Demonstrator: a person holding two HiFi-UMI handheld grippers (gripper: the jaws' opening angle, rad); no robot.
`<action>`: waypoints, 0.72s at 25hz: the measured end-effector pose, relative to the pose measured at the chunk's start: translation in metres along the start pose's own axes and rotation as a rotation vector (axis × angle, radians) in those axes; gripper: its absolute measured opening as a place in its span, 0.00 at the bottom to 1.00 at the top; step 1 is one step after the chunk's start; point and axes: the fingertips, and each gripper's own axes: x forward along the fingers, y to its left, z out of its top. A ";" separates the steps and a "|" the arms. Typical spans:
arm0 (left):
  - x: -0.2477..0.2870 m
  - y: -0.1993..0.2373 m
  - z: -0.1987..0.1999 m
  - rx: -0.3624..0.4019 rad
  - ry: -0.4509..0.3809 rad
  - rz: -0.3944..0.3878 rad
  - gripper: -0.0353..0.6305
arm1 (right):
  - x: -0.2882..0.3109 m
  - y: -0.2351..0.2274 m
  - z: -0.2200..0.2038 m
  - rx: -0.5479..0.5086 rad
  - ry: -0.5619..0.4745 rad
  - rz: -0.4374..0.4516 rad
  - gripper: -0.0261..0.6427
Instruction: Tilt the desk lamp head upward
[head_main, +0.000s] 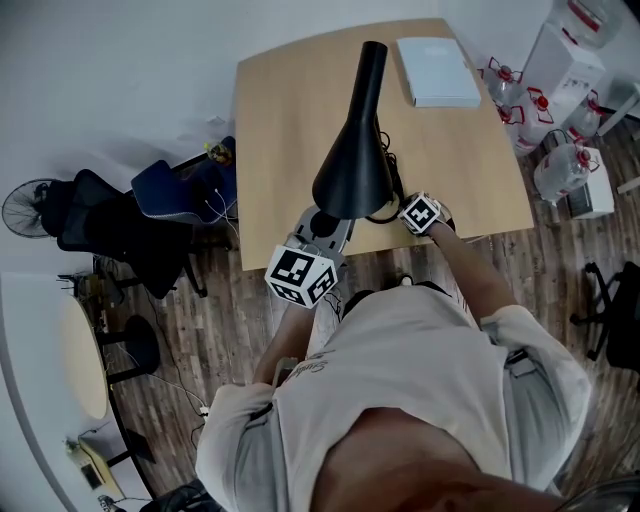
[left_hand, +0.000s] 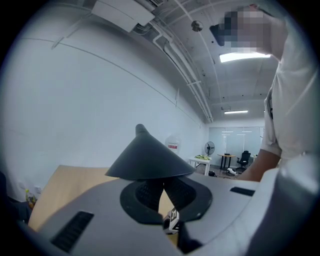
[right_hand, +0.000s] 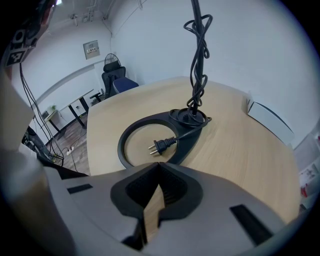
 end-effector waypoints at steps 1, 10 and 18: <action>-0.001 0.001 0.004 -0.009 -0.007 -0.004 0.07 | 0.002 0.000 0.001 0.002 0.000 0.000 0.03; -0.007 -0.002 0.047 0.037 -0.055 0.029 0.07 | 0.003 0.008 -0.004 0.031 0.030 0.029 0.03; -0.009 -0.011 0.081 0.117 -0.082 0.021 0.07 | -0.002 0.000 0.002 -0.005 0.038 -0.005 0.03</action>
